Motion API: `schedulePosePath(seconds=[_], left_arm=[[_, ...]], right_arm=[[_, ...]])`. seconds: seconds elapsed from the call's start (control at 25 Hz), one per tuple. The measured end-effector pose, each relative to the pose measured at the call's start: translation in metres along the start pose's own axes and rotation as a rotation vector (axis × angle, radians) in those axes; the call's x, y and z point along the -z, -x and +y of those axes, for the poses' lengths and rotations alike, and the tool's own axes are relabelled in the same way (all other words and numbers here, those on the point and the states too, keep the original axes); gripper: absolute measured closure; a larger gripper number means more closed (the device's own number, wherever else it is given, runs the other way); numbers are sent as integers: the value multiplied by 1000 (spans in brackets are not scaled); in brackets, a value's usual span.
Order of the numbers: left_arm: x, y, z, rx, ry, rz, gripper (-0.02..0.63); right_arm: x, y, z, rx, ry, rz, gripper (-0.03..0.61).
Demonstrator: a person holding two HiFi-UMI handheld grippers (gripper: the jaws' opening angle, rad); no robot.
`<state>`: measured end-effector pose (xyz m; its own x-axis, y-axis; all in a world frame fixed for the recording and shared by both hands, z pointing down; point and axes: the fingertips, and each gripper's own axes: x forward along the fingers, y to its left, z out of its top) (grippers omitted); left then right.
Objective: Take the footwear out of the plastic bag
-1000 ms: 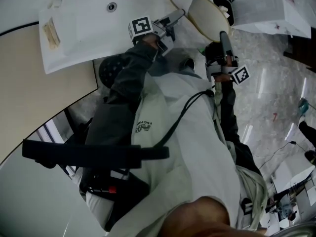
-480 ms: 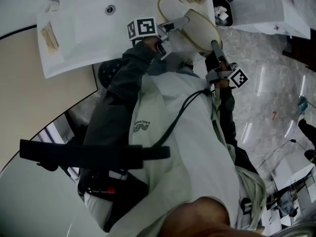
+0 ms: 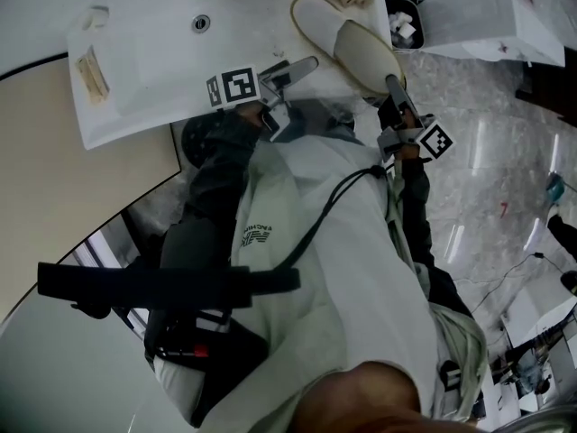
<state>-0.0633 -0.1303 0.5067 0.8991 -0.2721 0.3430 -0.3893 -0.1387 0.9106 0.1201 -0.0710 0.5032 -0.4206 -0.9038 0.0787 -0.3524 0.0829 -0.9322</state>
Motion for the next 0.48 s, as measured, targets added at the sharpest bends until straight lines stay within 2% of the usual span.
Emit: schedulePosePath(seconds=[0.2,0.32,0.48], left_arm=[[12,25,5,-1,-15,-38,54],[20,31,2,22,-13,-61,55],[26,26,-9,65,-32,-85,60]], right_arm=[[7,2,-2,42,114,67,499],[10,14,-11,92,121,81,449],[12,22,-9,67,128,120,401]])
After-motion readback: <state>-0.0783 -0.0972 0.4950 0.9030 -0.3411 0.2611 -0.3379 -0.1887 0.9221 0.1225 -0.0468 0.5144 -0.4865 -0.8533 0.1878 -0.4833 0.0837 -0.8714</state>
